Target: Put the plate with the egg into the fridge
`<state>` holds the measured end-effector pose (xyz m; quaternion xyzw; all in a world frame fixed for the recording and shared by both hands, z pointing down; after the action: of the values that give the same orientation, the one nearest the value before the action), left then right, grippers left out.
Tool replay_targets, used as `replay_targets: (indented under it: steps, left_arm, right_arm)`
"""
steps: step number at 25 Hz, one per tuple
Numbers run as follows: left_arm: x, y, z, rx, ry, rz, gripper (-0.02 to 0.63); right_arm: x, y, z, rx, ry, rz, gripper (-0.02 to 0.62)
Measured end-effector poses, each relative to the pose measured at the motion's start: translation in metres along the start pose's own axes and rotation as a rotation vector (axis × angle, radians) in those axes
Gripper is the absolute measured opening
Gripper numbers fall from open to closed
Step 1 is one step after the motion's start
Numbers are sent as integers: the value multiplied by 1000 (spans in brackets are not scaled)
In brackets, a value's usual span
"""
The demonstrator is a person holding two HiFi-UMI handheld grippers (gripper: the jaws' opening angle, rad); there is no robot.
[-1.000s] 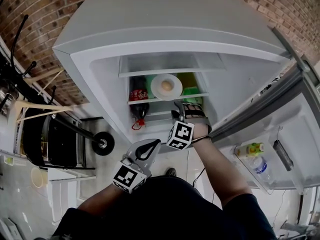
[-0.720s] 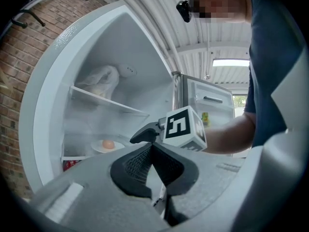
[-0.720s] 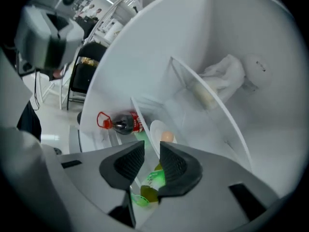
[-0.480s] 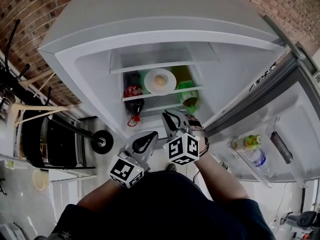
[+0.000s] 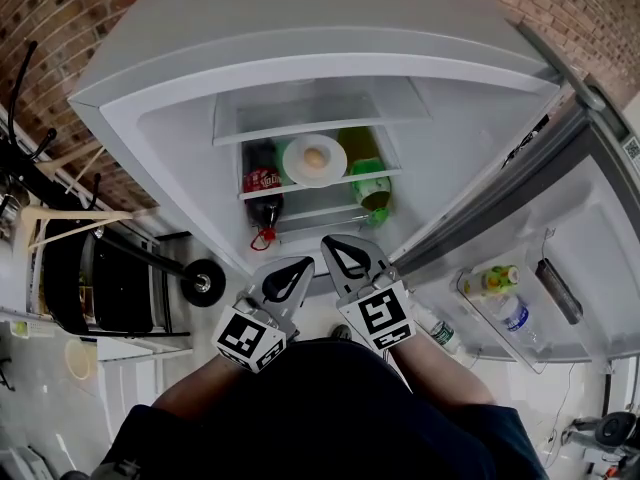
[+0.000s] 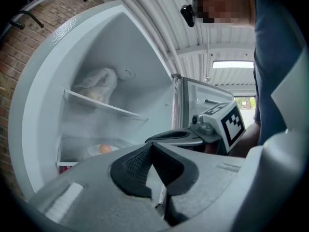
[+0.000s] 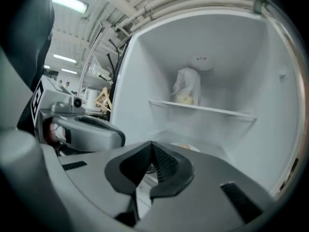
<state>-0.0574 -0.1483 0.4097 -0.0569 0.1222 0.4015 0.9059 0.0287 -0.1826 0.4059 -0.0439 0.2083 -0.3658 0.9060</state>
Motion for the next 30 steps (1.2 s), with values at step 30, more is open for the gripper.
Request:
replay_targets:
  steps: [30]
  left_arm:
    - [2, -3, 6, -17, -1, -22, 5]
  right_arm:
    - [-11, 27, 26, 137, -368, -89, 9]
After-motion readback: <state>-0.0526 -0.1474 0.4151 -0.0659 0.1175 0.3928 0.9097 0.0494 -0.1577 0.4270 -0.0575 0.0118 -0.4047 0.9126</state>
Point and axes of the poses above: the fingertips, and each gripper's own axes: y backward along the fingers, x to its right, z out of its underside, the point moved 5 cm from there along y, backward along the fingers, and after that the axes turned 10 degrees about y, right-handed, at the moved point
